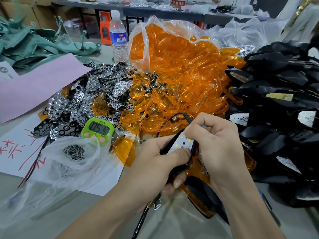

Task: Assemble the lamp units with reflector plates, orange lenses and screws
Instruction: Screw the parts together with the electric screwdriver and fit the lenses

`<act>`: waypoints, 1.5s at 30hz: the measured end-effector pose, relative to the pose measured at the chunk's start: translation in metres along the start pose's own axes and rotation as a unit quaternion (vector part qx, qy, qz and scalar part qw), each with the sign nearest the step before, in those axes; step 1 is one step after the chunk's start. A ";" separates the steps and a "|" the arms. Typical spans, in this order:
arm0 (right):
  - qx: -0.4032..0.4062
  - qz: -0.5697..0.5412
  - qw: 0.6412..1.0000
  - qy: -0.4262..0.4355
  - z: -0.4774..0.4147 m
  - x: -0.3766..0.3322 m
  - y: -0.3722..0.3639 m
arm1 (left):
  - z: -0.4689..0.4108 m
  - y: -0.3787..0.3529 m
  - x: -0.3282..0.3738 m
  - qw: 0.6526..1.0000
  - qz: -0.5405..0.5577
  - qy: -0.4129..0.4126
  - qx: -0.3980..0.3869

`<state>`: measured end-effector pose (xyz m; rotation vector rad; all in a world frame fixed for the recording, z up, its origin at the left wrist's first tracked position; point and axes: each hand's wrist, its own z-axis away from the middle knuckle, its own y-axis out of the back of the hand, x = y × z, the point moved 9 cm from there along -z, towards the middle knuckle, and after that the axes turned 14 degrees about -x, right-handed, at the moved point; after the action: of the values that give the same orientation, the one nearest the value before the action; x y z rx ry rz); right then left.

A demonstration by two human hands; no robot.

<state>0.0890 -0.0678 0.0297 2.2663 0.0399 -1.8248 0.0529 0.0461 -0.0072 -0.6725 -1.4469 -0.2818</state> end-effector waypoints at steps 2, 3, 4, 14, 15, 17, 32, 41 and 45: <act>-0.001 0.001 1.000 0.000 0.000 0.002 0.000 | 0.000 -0.002 0.000 1.000 0.007 -0.001 -0.003; -0.002 0.001 1.000 0.000 0.000 0.002 0.000 | 0.000 -0.003 0.001 1.000 0.015 -0.001 -0.001; -0.003 0.004 1.000 0.001 0.000 0.002 0.000 | 0.000 -0.002 0.000 1.000 0.026 0.000 0.004; -0.012 0.017 1.000 0.005 -0.001 0.004 0.003 | -0.001 0.001 0.001 1.000 -0.013 0.008 0.010; -0.020 0.017 1.000 0.008 -0.002 0.004 0.002 | -0.001 0.002 0.002 1.000 -0.022 0.009 0.014; -0.037 0.016 0.999 0.020 -0.003 0.003 -0.001 | -0.001 0.005 0.003 0.999 -0.041 0.006 0.021; -0.089 0.052 0.994 0.045 -0.003 -0.005 -0.007 | 0.001 0.022 0.009 0.991 -0.127 -0.012 0.037; -0.097 0.006 0.995 0.031 -0.004 -0.001 -0.006 | -0.001 0.018 0.010 0.993 -0.113 -0.026 0.025; -0.084 -0.036 0.996 0.009 -0.004 0.001 -0.004 | -0.002 0.010 0.007 0.999 -0.027 -0.011 -0.013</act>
<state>0.0921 -0.0629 0.0284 2.1902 0.2715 -1.7642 0.0614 0.0546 -0.0029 -0.6597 -1.4868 -0.3365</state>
